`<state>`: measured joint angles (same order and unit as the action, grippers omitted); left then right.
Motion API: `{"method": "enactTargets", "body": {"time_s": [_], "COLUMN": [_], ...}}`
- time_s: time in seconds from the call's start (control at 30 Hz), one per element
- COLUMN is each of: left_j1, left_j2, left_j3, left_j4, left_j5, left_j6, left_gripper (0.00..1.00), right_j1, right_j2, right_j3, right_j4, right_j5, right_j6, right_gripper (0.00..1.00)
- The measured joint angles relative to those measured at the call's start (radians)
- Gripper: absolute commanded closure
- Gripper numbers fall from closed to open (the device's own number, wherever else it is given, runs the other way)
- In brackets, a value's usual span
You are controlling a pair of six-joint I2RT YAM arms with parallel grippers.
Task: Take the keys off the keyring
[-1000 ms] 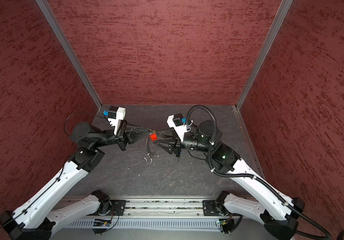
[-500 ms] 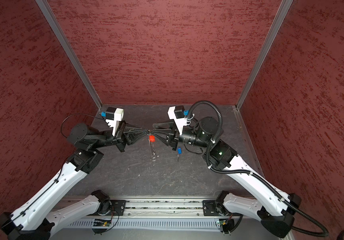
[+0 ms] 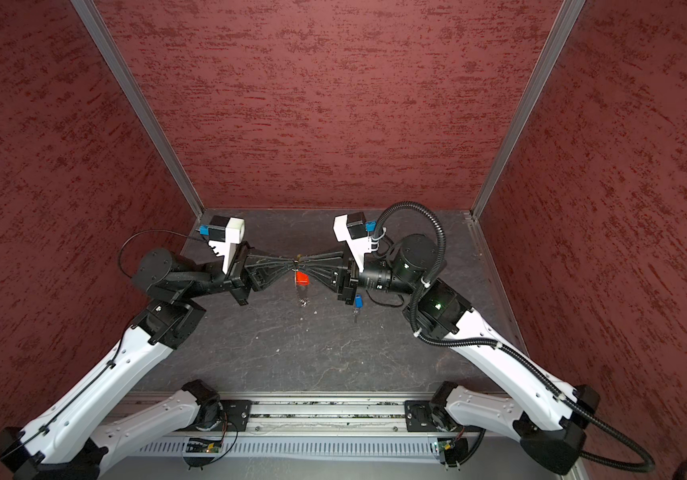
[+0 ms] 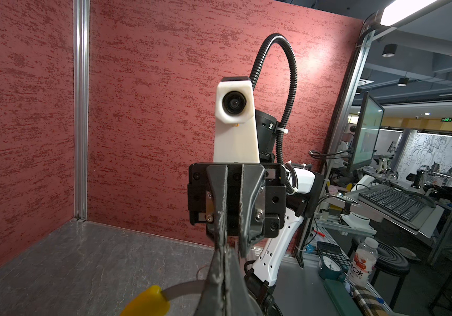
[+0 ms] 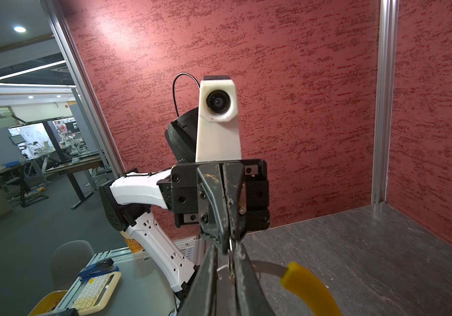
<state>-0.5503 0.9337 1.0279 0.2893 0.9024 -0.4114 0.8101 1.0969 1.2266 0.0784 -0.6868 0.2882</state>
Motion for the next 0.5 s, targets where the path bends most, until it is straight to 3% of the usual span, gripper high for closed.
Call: {"method": "enactTargets", "body": {"time_s": [0.17, 0.37, 0.5], "left_j1": [0.000, 0.000, 0.000], "left_j2": [0.000, -0.001, -0.003], "left_j3": [0.000, 0.000, 0.000], "left_j4": [0.000, 0.001, 0.001], "left_j5": [-0.005, -0.006, -0.007], "left_j6": [0.000, 0.000, 0.000], "left_gripper": [1.00, 1.00, 1.00], "right_j1": [0.000, 0.000, 0.000], "right_j2": [0.010, 0.010, 0.010], "right_j3": [-0.011, -0.020, -0.021], "right_j4": [0.008, 0.010, 0.016], "right_j5": [-0.013, -0.014, -0.016], "right_j6": [0.012, 0.020, 0.023], "right_gripper": [0.88, 1.00, 1.00]}}
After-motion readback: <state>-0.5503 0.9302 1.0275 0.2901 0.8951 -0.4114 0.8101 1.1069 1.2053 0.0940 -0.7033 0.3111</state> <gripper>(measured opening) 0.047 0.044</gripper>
